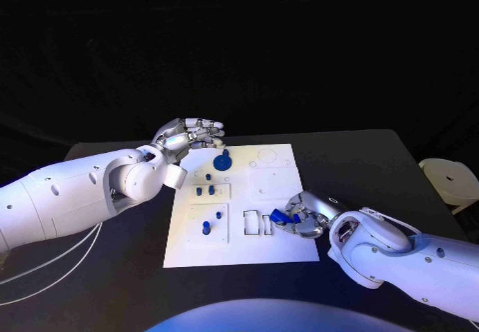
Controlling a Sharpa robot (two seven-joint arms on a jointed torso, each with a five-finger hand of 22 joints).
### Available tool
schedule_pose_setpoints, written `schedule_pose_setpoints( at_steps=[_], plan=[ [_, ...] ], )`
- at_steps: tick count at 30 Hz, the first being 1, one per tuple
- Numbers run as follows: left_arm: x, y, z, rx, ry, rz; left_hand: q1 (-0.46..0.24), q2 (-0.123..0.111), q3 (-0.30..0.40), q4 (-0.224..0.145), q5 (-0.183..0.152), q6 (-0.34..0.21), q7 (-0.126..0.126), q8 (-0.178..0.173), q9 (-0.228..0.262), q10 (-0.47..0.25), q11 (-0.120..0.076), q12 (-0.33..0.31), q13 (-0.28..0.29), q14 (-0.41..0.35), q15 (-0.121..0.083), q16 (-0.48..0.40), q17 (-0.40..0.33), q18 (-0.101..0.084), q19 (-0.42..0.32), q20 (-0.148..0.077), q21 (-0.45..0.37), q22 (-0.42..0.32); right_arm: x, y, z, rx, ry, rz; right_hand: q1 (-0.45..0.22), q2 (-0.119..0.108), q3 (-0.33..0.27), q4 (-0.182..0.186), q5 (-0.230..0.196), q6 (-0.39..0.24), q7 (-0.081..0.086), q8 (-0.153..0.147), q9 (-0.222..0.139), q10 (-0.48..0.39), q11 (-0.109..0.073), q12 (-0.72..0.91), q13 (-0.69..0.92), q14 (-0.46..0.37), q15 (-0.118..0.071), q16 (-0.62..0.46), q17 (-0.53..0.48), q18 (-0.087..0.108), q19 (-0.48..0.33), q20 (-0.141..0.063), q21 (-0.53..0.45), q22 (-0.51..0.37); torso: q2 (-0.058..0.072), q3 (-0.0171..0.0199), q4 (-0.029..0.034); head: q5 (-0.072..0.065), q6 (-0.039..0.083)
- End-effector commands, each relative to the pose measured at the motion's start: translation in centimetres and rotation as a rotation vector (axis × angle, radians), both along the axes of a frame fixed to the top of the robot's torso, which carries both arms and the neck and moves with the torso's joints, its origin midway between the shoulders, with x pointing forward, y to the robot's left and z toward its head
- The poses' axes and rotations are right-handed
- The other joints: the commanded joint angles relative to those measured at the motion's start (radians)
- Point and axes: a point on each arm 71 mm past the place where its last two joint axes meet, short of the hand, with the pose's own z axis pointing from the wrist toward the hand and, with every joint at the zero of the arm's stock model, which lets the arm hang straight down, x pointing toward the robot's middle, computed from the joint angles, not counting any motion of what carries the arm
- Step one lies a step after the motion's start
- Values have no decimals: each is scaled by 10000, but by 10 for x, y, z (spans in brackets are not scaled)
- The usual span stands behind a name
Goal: Assemble the parts on the task board
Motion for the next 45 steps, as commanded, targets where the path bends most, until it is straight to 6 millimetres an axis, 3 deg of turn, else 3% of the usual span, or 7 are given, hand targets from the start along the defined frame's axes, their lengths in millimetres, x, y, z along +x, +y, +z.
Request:
schedule_pose_setpoints(
  at_steps=[1,18,26,36,40,43,45],
  plan=[
    [-1,-3,1,-100,-61,-211,-50,73,-44,15,9,-47,180,-41,-11,-80,-4,65,11,-15,63,-57,9,94,29,3,-31,-8,1,3,7,871,-306,-90,137,296,62,53,49,423,-348,216,202,74,-23,49,28,751,-62,53,1117,-152,781,-102,55,2439,-8,-14,15,22,10],
    [0,-6,1,-118,-53,-259,-52,80,-42,21,11,-50,181,-42,-12,-88,-2,68,11,-22,65,-64,14,94,28,6,-47,-17,-2,36,0,857,890,944,-392,223,48,419,-153,671,-452,445,393,177,-112,38,106,756,-139,58,1135,-160,795,-179,95,2448,12,-13,9,104,31],
    [-1,-7,1,-131,-25,-317,-64,81,-46,31,11,-53,184,-44,-12,-94,1,70,11,-28,69,-69,19,93,27,8,-58,-23,-1,48,-8,624,1377,1266,-960,483,19,484,-309,783,-510,567,495,294,-163,114,255,758,-184,59,1150,-153,782,-222,68,2440,15,4,-7,152,29],
    [-1,-7,1,-126,-19,-317,-64,81,-46,31,11,-53,184,-44,-12,-94,1,70,11,-28,69,-69,19,93,27,8,-58,-23,4,53,-13,385,1397,1300,-1246,545,-33,489,-485,838,-539,620,540,380,-187,206,389,765,-205,70,1183,-156,786,-243,80,2443,27,7,-7,197,10],
    [-1,-7,1,-124,-17,-317,-64,81,-46,31,11,-53,184,-44,-12,-94,1,70,11,-28,69,-69,19,93,27,8,-58,-23,5,54,-13,341,1327,1288,-1488,587,-95,494,-674,840,-551,638,565,395,-199,200,415,764,-216,66,1178,-155,783,-254,74,2441,19,6,-13,206,0],
    [-1,-7,1,-123,-15,-318,-64,81,-46,31,11,-53,184,-44,-12,-94,1,70,11,-28,69,-69,19,93,27,8,-58,-23,5,55,-13,316,1264,1295,-2029,671,-291,507,-1172,853,-570,680,611,416,-213,191,459,768,-228,69,1193,-155,784,-266,78,2442,18,5,-20,214,9],
    [-1,-7,1,-122,-15,-316,-64,81,-46,31,11,-53,184,-44,-12,-94,1,70,11,-28,69,-69,19,93,27,8,-58,-23,5,55,-12,316,1244,1325,-2571,561,-741,512,-621,847,-593,722,664,428,-230,176,491,766,-248,65,1188,-155,783,-286,78,2441,12,5,-26,220,7]
  ],
)
